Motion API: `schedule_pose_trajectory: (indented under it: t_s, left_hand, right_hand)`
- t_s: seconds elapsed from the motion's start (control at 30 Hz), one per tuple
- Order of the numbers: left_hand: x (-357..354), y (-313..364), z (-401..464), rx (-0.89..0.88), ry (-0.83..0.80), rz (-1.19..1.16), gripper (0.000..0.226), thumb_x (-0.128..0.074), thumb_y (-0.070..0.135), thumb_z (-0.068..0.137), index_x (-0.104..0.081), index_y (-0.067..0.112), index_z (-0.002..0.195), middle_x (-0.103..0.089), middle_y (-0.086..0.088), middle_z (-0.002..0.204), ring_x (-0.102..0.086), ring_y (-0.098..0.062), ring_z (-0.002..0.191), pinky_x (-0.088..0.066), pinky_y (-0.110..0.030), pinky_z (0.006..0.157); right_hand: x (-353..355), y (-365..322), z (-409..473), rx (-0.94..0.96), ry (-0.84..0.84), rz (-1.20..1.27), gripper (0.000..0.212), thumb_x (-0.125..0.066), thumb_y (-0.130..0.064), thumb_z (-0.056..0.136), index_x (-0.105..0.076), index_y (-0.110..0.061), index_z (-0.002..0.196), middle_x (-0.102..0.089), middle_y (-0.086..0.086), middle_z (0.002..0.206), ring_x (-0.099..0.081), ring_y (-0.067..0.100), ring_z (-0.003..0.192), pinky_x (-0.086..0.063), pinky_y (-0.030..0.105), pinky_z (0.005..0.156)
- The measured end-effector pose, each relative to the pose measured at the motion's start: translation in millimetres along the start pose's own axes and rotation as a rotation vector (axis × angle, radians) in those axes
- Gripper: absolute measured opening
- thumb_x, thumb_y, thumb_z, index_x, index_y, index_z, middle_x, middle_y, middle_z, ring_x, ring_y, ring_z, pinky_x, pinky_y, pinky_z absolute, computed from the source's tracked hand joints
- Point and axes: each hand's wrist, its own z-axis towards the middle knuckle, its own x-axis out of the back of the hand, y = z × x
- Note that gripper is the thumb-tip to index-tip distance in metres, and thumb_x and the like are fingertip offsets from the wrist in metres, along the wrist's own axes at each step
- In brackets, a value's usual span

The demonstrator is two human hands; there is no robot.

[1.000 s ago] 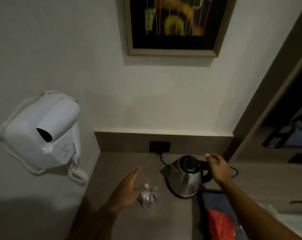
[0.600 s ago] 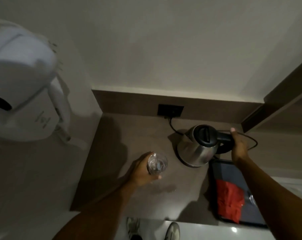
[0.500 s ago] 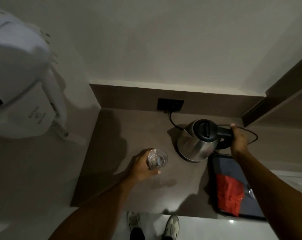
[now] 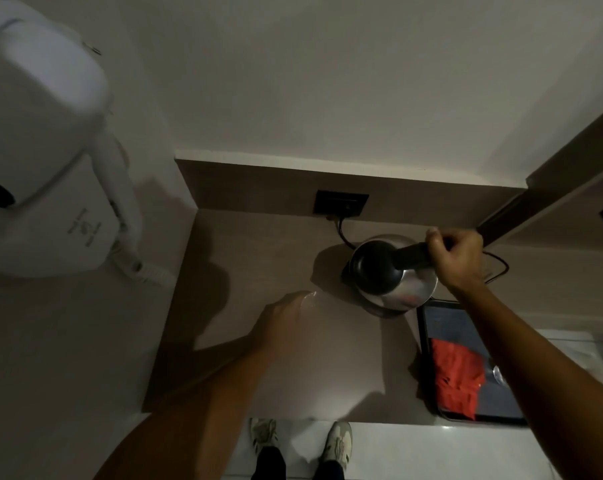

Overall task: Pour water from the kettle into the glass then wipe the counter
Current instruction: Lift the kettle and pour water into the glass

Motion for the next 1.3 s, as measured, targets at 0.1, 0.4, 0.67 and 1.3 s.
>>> schedule_pose_trajectory:
  t_s: [0.1,0.4,0.67,1.3]
  left_hand:
    - [1,-2,-1,-0.025,-0.003,0.014,0.095,-0.087,0.058,0.052,-0.045,0.039,0.135,-0.064,0.007,0.131,-0.064,-0.018,0.113,-0.057,-0.038,0.093]
    - [4,-3,-1,-0.038,-0.026,0.025,0.094,-0.088,0.055,0.057,-0.043,0.036,0.137,-0.062,0.004,0.135,-0.063,-0.021,0.116,-0.056,-0.040,0.095]
    - [7,-2,-2,-0.056,-0.049,0.029,0.093,-0.088,0.050,0.062,-0.044,0.030,0.141,-0.059,0.001,0.139,-0.059,-0.023,0.122,-0.054,-0.040,0.099]
    - [9,0,-5,-0.043,-0.033,0.044,0.091,-0.086,0.058,0.058,-0.046,0.035,0.136,-0.062,0.005,0.134,-0.062,-0.019,0.118,-0.055,-0.038,0.097]
  right_hand:
    - [-2,-15,-1,0.159,-0.032,-0.102,0.037,-0.051,-0.025,0.091,-0.060,-0.008,0.059,-0.057,0.013,0.050,-0.054,0.029,0.043,-0.046,0.038,0.040]
    - [-13,-41,-11,0.442,-0.048,-0.369,0.040,-0.048,-0.034,0.083,-0.056,-0.012,0.051,-0.046,-0.002,0.047,-0.040,0.017,0.040,-0.031,0.025,0.046]
    - [-14,-59,-13,0.534,-0.026,-0.542,0.042,-0.044,-0.037,0.084,-0.049,-0.019,0.046,-0.033,-0.010,0.048,-0.027,0.011,0.042,-0.023,0.026,0.059]
    - [5,-88,-5,0.570,-0.058,-0.660,0.040,-0.039,-0.041,0.087,-0.036,-0.027,0.050,-0.035,-0.007,0.044,-0.029,0.015,0.039,-0.023,0.026,0.060]
